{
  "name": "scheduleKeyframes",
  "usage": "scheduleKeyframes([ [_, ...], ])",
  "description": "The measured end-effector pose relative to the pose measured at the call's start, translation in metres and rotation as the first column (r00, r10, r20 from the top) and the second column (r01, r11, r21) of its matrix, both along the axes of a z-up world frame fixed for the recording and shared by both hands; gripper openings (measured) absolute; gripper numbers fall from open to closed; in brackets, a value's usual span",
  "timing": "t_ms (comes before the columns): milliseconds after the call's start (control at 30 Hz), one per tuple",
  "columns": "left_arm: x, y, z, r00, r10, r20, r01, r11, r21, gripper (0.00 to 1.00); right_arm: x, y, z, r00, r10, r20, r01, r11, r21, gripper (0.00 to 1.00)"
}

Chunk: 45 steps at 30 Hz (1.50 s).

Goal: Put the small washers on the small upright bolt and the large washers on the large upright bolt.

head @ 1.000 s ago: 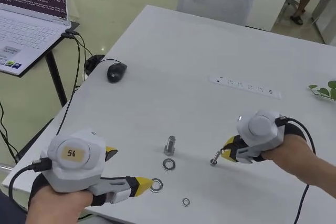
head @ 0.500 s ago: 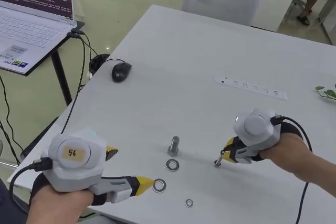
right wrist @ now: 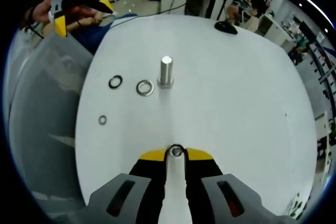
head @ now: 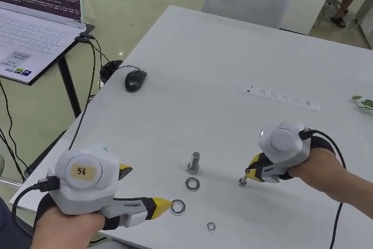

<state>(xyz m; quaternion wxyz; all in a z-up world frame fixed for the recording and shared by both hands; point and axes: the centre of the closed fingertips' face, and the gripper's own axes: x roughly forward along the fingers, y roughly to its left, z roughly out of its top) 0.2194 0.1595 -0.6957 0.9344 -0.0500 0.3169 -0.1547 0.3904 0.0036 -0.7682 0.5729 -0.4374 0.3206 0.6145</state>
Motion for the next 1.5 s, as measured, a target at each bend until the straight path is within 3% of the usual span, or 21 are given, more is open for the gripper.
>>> scheduleKeyframes([
  [700, 0.002, -0.002, 0.0, 1.0, -0.005, -0.002, 0.005, 1.0, 0.002, 0.68, -0.001, -0.001, -0.03, 0.999, -0.021, -0.039, 0.02, 0.999, -0.035, 0.16],
  [833, -0.001, -0.001, -0.001, 1.0, 0.003, -0.003, -0.003, 1.0, 0.0, 0.68, 0.002, -0.013, -0.034, 0.998, -0.049, -0.029, 0.047, 0.998, -0.052, 0.18],
  [967, -0.002, 0.001, -0.001, 1.0, 0.008, -0.003, -0.008, 1.0, 0.001, 0.68, -0.005, -0.035, -0.043, 0.992, -0.106, -0.065, 0.101, 0.992, -0.078, 0.18],
  [1200, -0.001, -0.001, 0.0, 1.0, 0.004, 0.002, -0.004, 1.0, 0.001, 0.68, -0.035, -0.054, -0.055, 0.991, -0.095, -0.093, 0.086, 0.992, -0.095, 0.18],
  [1367, 0.001, -0.004, 0.001, 1.0, -0.002, 0.006, 0.002, 1.0, 0.0, 0.68, -0.067, -0.035, -0.054, 0.993, -0.009, -0.12, 0.003, 0.999, -0.051, 0.17],
  [1500, 0.002, -0.006, 0.003, 1.0, -0.01, 0.01, 0.01, 1.0, 0.002, 0.68, -0.095, -0.01, -0.052, 0.988, 0.089, -0.127, -0.092, 0.996, -0.012, 0.17],
])
